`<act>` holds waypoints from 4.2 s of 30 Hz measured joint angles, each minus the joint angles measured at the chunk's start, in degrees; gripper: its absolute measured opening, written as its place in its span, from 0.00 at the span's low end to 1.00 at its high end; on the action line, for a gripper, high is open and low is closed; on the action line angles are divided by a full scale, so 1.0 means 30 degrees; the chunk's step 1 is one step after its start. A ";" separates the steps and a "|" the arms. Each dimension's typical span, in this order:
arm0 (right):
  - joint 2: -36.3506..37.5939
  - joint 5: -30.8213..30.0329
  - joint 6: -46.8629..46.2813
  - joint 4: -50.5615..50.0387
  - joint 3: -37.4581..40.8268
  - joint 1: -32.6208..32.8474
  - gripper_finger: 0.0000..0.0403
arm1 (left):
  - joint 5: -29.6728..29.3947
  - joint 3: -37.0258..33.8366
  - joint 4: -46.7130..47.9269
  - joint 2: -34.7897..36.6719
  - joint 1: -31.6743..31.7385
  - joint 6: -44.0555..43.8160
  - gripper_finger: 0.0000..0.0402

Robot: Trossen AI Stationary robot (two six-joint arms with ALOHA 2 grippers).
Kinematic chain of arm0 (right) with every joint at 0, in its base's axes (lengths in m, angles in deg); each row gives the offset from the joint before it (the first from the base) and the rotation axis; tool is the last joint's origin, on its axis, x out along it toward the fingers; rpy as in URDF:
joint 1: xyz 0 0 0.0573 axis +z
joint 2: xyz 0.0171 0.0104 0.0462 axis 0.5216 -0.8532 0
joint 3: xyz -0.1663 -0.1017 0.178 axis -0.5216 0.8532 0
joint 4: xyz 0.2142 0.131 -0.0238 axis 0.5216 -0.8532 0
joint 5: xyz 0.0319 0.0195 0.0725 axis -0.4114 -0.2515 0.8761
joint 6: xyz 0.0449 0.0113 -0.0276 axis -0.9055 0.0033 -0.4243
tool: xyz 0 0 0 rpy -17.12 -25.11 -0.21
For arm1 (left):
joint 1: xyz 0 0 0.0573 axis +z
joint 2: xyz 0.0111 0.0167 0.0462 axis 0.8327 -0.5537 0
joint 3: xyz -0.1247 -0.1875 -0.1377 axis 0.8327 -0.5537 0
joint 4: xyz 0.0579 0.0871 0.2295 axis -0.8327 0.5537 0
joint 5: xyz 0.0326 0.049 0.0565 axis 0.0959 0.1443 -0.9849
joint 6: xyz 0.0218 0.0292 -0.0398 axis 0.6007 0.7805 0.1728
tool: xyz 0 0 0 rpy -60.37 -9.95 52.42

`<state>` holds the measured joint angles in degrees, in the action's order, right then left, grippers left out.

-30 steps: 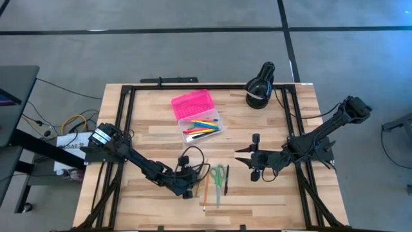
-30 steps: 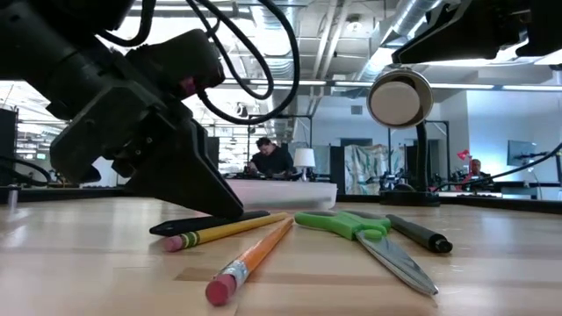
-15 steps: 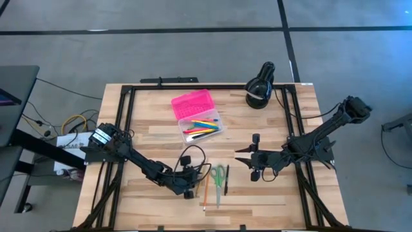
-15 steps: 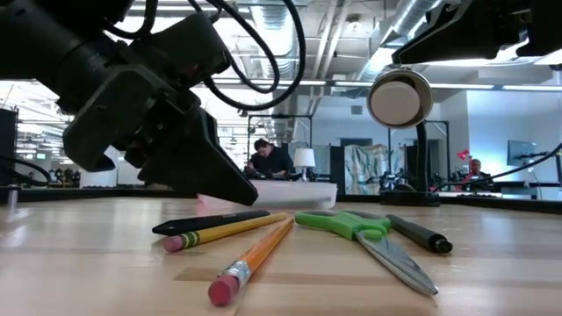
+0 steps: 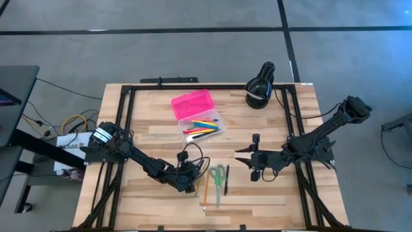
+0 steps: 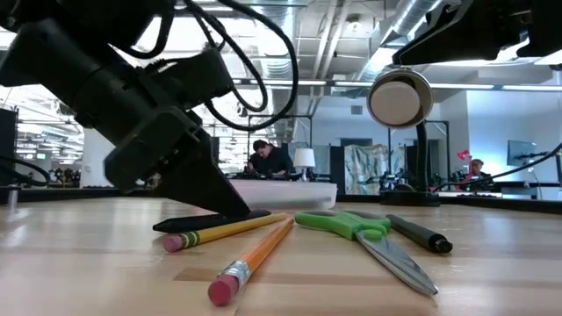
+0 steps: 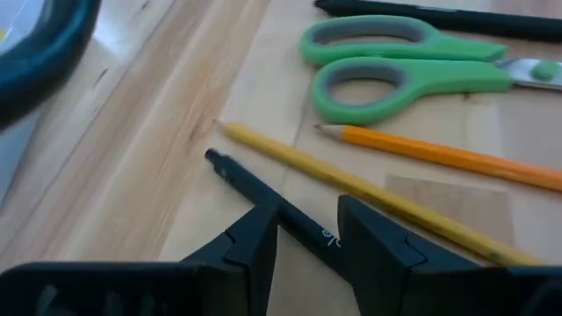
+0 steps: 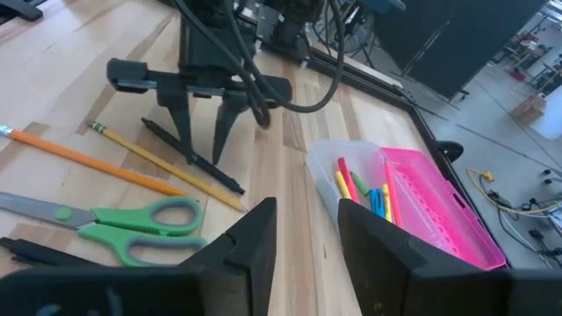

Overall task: Pick & place school supplies into a supply box
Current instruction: Put the left black pen into the pink supply box, then put the black pen into the pink supply box

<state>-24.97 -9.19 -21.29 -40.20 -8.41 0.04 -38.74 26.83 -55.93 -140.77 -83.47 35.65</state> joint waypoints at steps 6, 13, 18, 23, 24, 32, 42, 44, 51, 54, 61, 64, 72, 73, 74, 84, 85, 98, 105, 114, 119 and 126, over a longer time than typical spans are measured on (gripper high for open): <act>0.0000 0.0007 0.0000 0.0002 0.0000 0.0000 0.29 | 0.0322 0.0031 0.1332 0.0037 0.0259 -0.0864 0.29; 0.0000 0.0022 -0.0007 0.0017 0.0007 0.0000 0.29 | 0.0622 0.0083 0.2462 0.0090 0.0700 -0.1405 0.29; 0.0000 0.0022 -0.0034 0.0013 0.0007 0.0000 0.29 | 0.1245 0.0292 0.3691 0.0098 0.1040 -0.1406 0.24; 0.0000 0.0022 -0.0197 -0.0005 0.0007 0.0000 0.29 | 0.3263 0.1888 0.8029 0.0156 0.1712 -0.1966 0.17; 0.0000 0.0022 -0.0200 -0.0005 0.0007 0.0000 0.29 | 0.3753 0.2239 0.8834 0.0156 0.1843 -0.1948 0.16; 0.0000 0.0022 -0.0204 -0.0012 0.0007 0.0000 0.29 | 0.8073 0.4339 1.2656 0.0112 0.3271 -0.0295 0.14; 0.0000 0.0022 -0.0482 -0.0332 0.0015 0.0000 0.29 | 0.9883 0.4993 1.4575 0.0112 0.4569 0.1116 0.14; 0.0000 0.0022 -0.0510 -0.0485 0.0015 -0.0007 0.29 | 0.9425 0.4993 1.4579 0.0112 0.4532 0.1123 0.14; -0.0007 0.0022 -0.0517 -0.0515 0.0015 -0.0001 0.29 | 0.8823 0.4993 1.4580 0.0112 0.4270 0.1130 0.09; -0.0007 0.0022 -0.0517 -0.0515 0.0015 -0.0007 0.29 | 0.8453 0.5020 1.4619 0.0112 0.4128 0.1123 0.06; -0.0007 0.0015 -0.0517 -0.0520 0.0015 0.0000 0.29 | 0.7278 0.6051 1.6246 -0.0021 0.4016 0.1124 0.06; -0.0007 0.0015 -0.0517 -0.0515 0.0015 0.0000 0.29 | 0.6364 0.6701 1.7711 -0.0096 0.4036 0.1255 0.06; -0.0007 0.0015 -0.0517 -0.0612 0.0015 -0.0006 0.29 | 0.3815 0.9096 2.1941 -0.0150 0.4295 0.1472 0.05; -0.0007 0.0015 -0.0517 -0.0622 0.0015 -0.0007 0.29 | 0.3594 0.9411 2.2337 -0.0150 0.4382 0.1685 0.06; -0.0007 0.0015 -0.0517 -0.0624 0.0015 -0.0007 0.29 | 0.3326 0.9714 2.2504 -0.0150 0.4490 0.1902 0.06; -0.0007 0.0015 -0.0517 -0.0670 0.0015 -0.0006 0.29 | 0.1870 1.1390 2.2170 -0.0048 0.7402 0.4700 0.06; -0.0007 0.0015 -0.0517 -0.0685 0.0015 -0.0006 0.29 | 0.1875 1.1390 2.2030 -0.0048 0.7894 0.4900 0.06; -0.0007 0.0007 -0.0961 -0.1181 0.0015 -0.0005 0.29 | 0.5938 1.1390 1.8094 -0.0125 1.2539 0.7028 0.06; -0.0007 0.0000 -0.1355 -0.1615 0.0015 -0.0001 0.29 | 0.5941 1.1390 1.7987 -0.0150 1.2999 0.7248 0.08; -0.0007 0.0000 -0.1362 -0.1615 0.0015 -0.0004 0.29 | 0.4982 1.1398 1.7773 -0.0150 1.2853 0.7544 0.35; -0.0007 0.0000 -0.1367 -0.1615 0.0015 -0.0007 0.29 | 0.4849 1.1398 1.8010 -0.0086 1.2669 0.7608 0.44; -0.0153 0.0007 -0.2135 -0.1732 0.0007 -0.0044 0.29 | 0.4170 1.1405 1.8751 0.0985 1.1332 0.7913 0.45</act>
<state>-25.43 -9.17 -27.70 -45.40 -8.39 -0.09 -26.23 61.04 0.33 -137.82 -49.47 59.39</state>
